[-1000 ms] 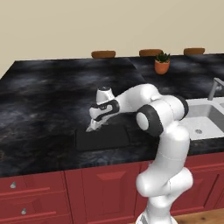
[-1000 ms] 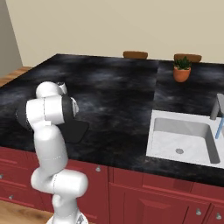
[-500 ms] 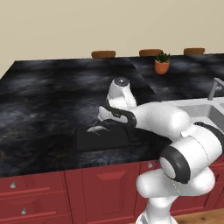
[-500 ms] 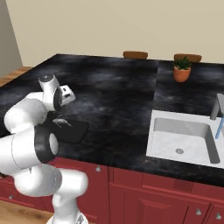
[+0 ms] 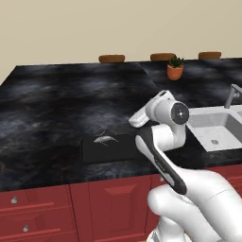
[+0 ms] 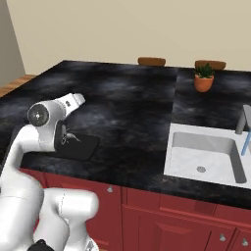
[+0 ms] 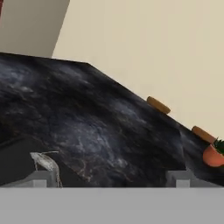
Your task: Take the fish out of the fridge, briefly rinse it in the sink, and place it on the tray next to the sink.
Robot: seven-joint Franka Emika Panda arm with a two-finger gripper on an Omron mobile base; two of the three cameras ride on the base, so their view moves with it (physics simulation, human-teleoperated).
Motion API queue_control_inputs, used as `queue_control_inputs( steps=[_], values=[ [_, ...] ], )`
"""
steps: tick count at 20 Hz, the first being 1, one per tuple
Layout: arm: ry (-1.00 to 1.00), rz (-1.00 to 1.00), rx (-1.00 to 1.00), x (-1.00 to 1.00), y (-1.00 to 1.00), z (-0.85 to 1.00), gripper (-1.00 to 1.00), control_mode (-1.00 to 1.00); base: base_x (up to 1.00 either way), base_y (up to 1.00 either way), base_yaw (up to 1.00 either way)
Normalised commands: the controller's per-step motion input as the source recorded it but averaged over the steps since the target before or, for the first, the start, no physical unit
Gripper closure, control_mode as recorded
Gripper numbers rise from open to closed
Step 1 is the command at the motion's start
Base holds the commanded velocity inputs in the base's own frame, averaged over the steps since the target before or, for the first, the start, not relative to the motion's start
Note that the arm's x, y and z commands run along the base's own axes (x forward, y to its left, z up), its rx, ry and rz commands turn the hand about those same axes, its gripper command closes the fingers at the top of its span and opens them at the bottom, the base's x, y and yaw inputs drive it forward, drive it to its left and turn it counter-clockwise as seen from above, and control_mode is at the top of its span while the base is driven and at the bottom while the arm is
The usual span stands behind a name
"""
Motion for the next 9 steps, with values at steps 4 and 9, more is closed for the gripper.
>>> queue_control_inputs(
  steps=[4, 9],
  values=[
    [-0.75, 0.01, 0.1, -1.0, -0.72, 1.0, -1.0, -1.0, 0.0, 0.0, 0.0],
    [-0.68, 0.02, 0.15, -1.0, -0.92, 0.93, -1.0, -1.0, 0.0, 0.0, 0.0]
  ],
)
